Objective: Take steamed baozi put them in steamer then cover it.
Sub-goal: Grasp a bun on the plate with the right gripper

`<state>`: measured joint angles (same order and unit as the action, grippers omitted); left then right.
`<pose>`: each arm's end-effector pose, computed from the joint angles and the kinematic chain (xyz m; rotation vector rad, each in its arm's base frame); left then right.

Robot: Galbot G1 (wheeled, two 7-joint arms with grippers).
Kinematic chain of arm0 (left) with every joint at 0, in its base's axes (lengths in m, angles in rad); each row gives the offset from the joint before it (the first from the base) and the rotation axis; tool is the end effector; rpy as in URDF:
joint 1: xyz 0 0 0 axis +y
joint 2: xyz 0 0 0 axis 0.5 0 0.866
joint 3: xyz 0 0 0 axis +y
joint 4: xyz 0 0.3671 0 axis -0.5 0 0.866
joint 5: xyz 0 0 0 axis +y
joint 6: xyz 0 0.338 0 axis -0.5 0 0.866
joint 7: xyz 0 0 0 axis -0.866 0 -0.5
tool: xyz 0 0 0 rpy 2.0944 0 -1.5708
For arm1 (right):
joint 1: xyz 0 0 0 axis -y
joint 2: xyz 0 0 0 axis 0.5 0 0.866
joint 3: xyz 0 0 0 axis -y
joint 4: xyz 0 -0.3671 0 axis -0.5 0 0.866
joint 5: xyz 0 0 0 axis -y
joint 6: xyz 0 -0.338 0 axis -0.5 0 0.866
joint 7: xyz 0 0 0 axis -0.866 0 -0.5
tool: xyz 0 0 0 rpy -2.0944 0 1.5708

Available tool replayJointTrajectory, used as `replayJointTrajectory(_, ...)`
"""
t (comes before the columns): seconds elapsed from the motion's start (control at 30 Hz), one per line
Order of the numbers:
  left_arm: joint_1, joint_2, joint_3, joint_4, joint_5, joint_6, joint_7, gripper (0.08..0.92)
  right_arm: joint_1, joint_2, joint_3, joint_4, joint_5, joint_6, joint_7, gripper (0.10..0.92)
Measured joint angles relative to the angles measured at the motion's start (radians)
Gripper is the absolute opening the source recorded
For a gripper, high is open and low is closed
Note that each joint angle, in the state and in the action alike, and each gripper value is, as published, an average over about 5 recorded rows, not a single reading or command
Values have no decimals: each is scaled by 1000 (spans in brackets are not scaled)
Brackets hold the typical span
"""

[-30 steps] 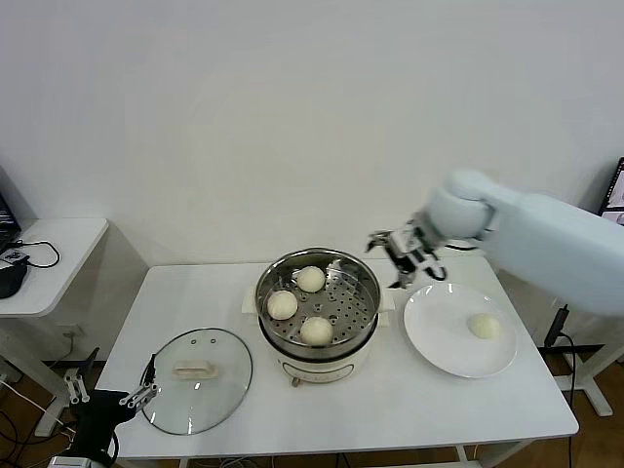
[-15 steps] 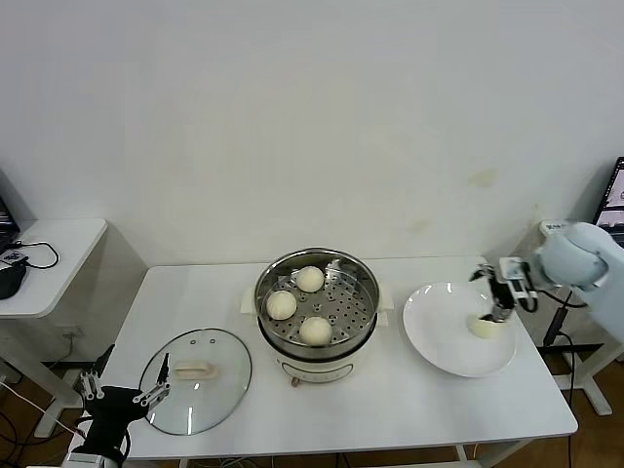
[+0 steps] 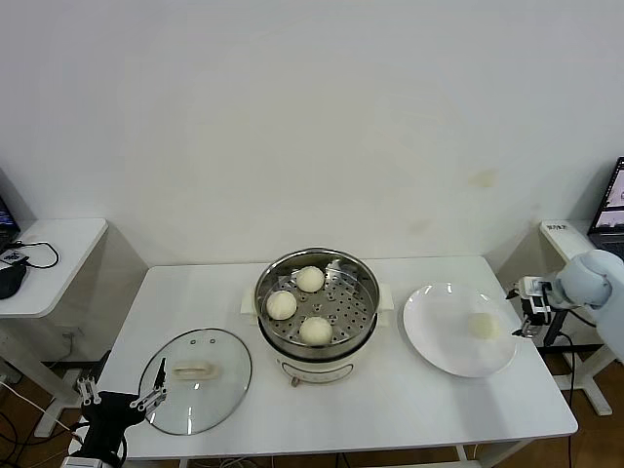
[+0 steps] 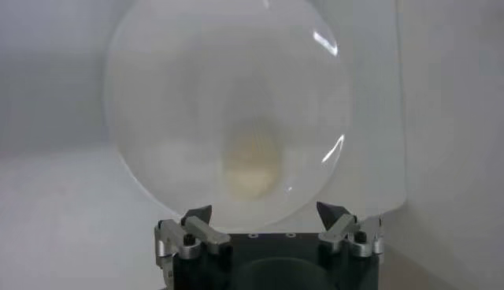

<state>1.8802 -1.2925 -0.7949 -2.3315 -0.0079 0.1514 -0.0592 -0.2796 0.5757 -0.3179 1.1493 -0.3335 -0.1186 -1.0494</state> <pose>0.0766 0.0999 -0.2491 0.1150 -2.9137 -0.5677 0.4729 -0.2987 -0.1941 0.9413 -1.5239 1.3933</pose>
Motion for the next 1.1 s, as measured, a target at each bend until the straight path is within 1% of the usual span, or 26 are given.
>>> replayJointTrajectory(0.33,-3,-6,-3,9,3,0,0,823,3,133,9,-134,-80,13,11,823)
replayJointTrajectory(0.6,-10,-6,-4,17,1,-1,0,823,4,188,17,-193,-133,8,9,813)
replayJointTrajectory(1.1,-13,-4,-4,20,1,-2,0,823,9,206,22,-216,-155,-4,-5,669)
